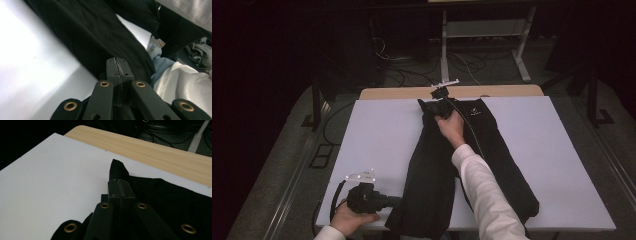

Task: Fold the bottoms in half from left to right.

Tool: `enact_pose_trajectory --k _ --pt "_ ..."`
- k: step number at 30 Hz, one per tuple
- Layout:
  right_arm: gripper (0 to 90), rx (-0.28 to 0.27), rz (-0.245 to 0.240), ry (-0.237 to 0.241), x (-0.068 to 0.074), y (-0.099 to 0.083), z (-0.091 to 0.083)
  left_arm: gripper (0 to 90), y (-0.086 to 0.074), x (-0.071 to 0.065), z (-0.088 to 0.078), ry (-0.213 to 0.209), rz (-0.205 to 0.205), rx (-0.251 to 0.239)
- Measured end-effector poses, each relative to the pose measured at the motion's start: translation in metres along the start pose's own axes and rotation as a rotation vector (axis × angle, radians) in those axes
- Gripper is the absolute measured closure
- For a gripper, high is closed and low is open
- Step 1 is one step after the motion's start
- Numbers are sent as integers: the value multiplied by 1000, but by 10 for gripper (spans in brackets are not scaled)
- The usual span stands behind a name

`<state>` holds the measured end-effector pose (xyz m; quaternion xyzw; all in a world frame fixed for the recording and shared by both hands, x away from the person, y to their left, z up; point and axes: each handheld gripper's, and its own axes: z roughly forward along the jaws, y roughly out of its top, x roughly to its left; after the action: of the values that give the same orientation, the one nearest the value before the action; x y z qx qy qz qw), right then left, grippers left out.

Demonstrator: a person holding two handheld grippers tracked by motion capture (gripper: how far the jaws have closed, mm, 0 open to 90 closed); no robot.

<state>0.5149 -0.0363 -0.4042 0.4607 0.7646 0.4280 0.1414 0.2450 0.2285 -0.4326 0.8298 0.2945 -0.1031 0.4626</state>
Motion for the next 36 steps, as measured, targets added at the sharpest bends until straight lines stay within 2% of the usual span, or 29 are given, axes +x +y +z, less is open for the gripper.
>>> enact_pose_trajectory --k 6,10,26,36 --pt "888 -3 3 -7 -10 4 -10 891 8 -8 6 -44 36 -11" --pt "888 -3 10 -7 -15 5 -17 891 14 -10 11 -74 44 -24" --pt "888 12 -4 -15 -36 7 -38 891 35 -18 40 -128 99 6" --pt "888 10 28 -20 -57 0 -53 891 50 -27 65 -172 133 35"
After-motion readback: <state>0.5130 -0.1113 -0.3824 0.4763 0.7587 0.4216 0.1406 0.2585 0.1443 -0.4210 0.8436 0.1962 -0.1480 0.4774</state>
